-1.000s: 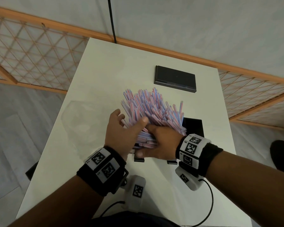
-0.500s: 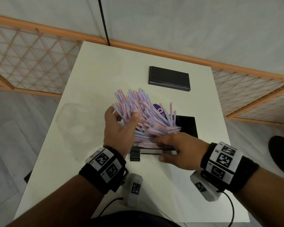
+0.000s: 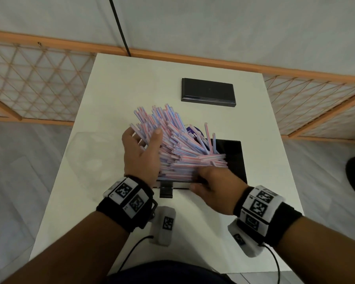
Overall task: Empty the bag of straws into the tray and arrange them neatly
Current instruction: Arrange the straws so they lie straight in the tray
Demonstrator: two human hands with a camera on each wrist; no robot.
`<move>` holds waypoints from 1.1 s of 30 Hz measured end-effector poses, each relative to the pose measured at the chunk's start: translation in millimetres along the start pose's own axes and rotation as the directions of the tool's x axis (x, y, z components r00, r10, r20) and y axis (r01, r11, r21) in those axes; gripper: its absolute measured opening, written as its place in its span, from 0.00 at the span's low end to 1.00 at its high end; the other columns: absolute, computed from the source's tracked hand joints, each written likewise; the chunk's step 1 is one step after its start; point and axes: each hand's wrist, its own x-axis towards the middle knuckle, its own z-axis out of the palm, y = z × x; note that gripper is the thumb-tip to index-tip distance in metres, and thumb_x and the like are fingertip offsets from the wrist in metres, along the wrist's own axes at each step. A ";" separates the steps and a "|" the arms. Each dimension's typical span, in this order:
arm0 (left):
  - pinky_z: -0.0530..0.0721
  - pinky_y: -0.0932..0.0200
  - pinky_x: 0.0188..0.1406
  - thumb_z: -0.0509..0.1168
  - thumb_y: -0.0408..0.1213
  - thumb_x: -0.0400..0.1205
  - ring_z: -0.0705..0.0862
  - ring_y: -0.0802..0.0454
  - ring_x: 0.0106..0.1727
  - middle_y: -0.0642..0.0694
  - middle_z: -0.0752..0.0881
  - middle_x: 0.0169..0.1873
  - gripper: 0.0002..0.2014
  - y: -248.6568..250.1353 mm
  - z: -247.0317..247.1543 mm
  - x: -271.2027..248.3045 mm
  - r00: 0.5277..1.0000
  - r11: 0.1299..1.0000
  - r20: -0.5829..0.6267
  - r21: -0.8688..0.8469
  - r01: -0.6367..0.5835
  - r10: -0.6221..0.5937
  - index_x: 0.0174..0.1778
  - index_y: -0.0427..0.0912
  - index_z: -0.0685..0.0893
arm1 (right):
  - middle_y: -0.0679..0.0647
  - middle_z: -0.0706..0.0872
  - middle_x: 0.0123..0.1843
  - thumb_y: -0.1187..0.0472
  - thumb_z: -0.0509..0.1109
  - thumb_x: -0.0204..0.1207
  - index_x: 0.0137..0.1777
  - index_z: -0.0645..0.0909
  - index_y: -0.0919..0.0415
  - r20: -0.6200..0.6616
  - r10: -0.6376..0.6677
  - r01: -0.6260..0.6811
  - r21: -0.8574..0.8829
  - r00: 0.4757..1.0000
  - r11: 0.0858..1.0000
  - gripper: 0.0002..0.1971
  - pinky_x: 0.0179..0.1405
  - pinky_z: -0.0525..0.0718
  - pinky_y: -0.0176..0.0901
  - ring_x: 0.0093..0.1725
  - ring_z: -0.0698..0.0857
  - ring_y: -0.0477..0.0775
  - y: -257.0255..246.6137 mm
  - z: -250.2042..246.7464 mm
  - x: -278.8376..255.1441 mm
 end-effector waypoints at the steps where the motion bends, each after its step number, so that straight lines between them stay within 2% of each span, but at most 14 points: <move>1: 0.89 0.44 0.64 0.73 0.58 0.71 0.89 0.49 0.62 0.49 0.88 0.61 0.39 0.5 -2.0 0.9 1.000 1.000 -0.007 -0.018 0.009 -0.009 0.75 0.43 0.72 | 0.44 0.82 0.35 0.45 0.70 0.79 0.42 0.80 0.53 -0.033 0.002 -0.001 0.016 0.999 1.000 0.12 0.42 0.79 0.44 0.37 0.80 0.51 1.2 -5.3 -3.8; 3: 0.86 0.44 0.67 0.74 0.60 0.71 0.85 0.46 0.70 0.43 0.84 0.70 0.45 0.7 -7.8 2.5 0.998 0.998 -0.019 -0.044 0.055 -0.056 0.79 0.41 0.68 | 0.46 0.80 0.29 0.45 0.73 0.76 0.35 0.75 0.52 -0.144 0.040 -0.039 0.013 0.989 0.999 0.16 0.34 0.74 0.41 0.30 0.76 0.47 7.1 -17.1 -11.7; 5: 0.82 0.57 0.63 0.72 0.55 0.80 0.80 0.46 0.73 0.41 0.78 0.76 0.40 -1.0 -11.6 2.9 0.995 0.994 -0.031 -0.048 0.097 -0.098 0.83 0.41 0.63 | 0.45 0.77 0.28 0.47 0.77 0.73 0.35 0.71 0.51 -0.261 0.122 -0.120 0.021 0.958 0.993 0.18 0.32 0.68 0.42 0.29 0.75 0.45 15.9 -28.8 -14.9; 6: 0.80 0.62 0.58 0.69 0.51 0.84 0.80 0.47 0.72 0.42 0.77 0.76 0.36 -1.9 -12.1 1.6 0.994 0.993 -0.030 -0.050 0.107 -0.109 0.84 0.41 0.63 | 0.44 0.80 0.32 0.48 0.78 0.71 0.39 0.73 0.50 -0.297 0.157 -0.154 0.034 0.942 0.987 0.16 0.34 0.69 0.43 0.32 0.77 0.48 19.5 -33.1 -12.6; 7: 0.80 0.62 0.55 0.67 0.49 0.86 0.81 0.45 0.70 0.42 0.78 0.74 0.33 -1.9 -10.8 -1.0 0.993 0.992 -0.021 -0.048 0.115 -0.116 0.84 0.41 0.63 | 0.47 0.83 0.38 0.48 0.79 0.70 0.46 0.75 0.53 -0.312 0.186 -0.184 0.038 0.932 0.982 0.16 0.38 0.71 0.42 0.37 0.81 0.52 21.5 -36.2 -7.9; 9: 0.86 0.55 0.54 0.66 0.45 0.88 0.86 0.44 0.65 0.43 0.84 0.66 0.28 -0.8 -5.6 -7.1 0.994 0.993 0.000 -0.051 0.109 -0.109 0.81 0.38 0.65 | 0.52 0.87 0.49 0.49 0.79 0.70 0.58 0.78 0.56 -0.284 0.182 -0.189 0.000 0.942 0.982 0.21 0.44 0.73 0.41 0.50 0.84 0.59 22.8 -36.6 7.5; 12: 0.90 0.63 0.45 0.64 0.37 0.89 0.91 0.56 0.51 0.53 0.88 0.52 0.22 -0.1 -0.3 -11.0 0.995 0.990 0.025 -0.101 0.097 -0.095 0.77 0.34 0.69 | 0.56 0.86 0.48 0.51 0.74 0.73 0.50 0.81 0.55 -0.235 0.112 -0.138 -0.096 0.966 0.986 0.11 0.44 0.70 0.43 0.53 0.83 0.63 16.6 -33.4 31.3; 17: 0.86 0.70 0.36 0.63 0.37 0.89 0.91 0.65 0.42 0.52 0.87 0.51 0.22 1.3 -0.5 -12.1 0.994 0.985 0.045 -0.137 0.105 -0.099 0.77 0.33 0.68 | 0.55 0.83 0.46 0.53 0.71 0.78 0.56 0.89 0.54 -0.231 0.067 -0.096 -0.114 0.971 0.989 0.11 0.44 0.70 0.43 0.52 0.82 0.60 5.5 -39.3 42.7; 19: 0.87 0.69 0.37 0.63 0.38 0.89 0.91 0.63 0.44 0.50 0.87 0.53 0.23 0.5 -0.4 -13.3 0.993 0.984 0.054 -0.134 0.116 -0.109 0.78 0.34 0.68 | 0.54 0.81 0.45 0.51 0.72 0.79 0.55 0.90 0.53 -0.260 0.037 -0.069 -0.115 0.965 0.991 0.11 0.43 0.68 0.42 0.48 0.79 0.57 2.4 -39.8 41.2; 21: 0.88 0.67 0.40 0.64 0.40 0.89 0.90 0.58 0.50 0.45 0.86 0.60 0.25 -1.1 -2.6 -12.6 0.992 0.985 0.050 -0.123 0.123 -0.117 0.79 0.36 0.67 | 0.53 0.76 0.45 0.49 0.72 0.79 0.54 0.90 0.51 -0.273 0.018 -0.047 -0.099 0.962 0.994 0.10 0.42 0.64 0.41 0.46 0.74 0.54 -0.2 -39.1 41.8; 24: 0.88 0.67 0.39 0.64 0.40 0.89 0.91 0.58 0.48 0.50 0.86 0.56 0.24 -0.3 -2.6 -12.3 0.991 0.982 0.042 -0.134 0.134 -0.130 0.79 0.37 0.68 | 0.50 0.77 0.44 0.48 0.75 0.77 0.54 0.91 0.50 -0.294 0.011 -0.030 -0.058 0.956 0.998 0.11 0.42 0.64 0.40 0.46 0.77 0.53 -3.3 -39.5 41.2; 28: 0.88 0.67 0.36 0.64 0.40 0.89 0.92 0.61 0.43 0.50 0.86 0.53 0.23 1.0 -2.5 -11.3 0.989 0.980 0.032 -0.137 0.145 -0.142 0.78 0.37 0.69 | 0.46 0.84 0.43 0.52 0.83 0.68 0.50 0.87 0.51 -0.385 0.050 -0.010 0.106 0.921 0.994 0.13 0.42 0.75 0.39 0.42 0.83 0.50 -7.5 -43.1 35.5; 30: 0.88 0.66 0.39 0.64 0.41 0.89 0.91 0.58 0.47 0.50 0.87 0.54 0.23 1.0 -2.9 -11.1 0.989 0.981 0.026 -0.126 0.149 -0.147 0.77 0.37 0.69 | 0.47 0.85 0.44 0.52 0.85 0.65 0.48 0.80 0.52 -0.398 0.107 -0.073 0.100 0.911 0.992 0.18 0.42 0.77 0.40 0.42 0.84 0.52 -2.4 -46.0 32.0; 33: 0.90 0.62 0.45 0.63 0.43 0.89 0.91 0.53 0.53 0.47 0.87 0.57 0.22 2.2 -3.9 -11.9 0.990 0.982 0.014 -0.127 0.140 -0.139 0.77 0.38 0.69 | 0.49 0.83 0.51 0.48 0.85 0.62 0.58 0.76 0.53 -0.266 0.241 -0.236 0.050 0.933 0.970 0.29 0.47 0.76 0.41 0.50 0.84 0.55 9.7 -47.9 29.0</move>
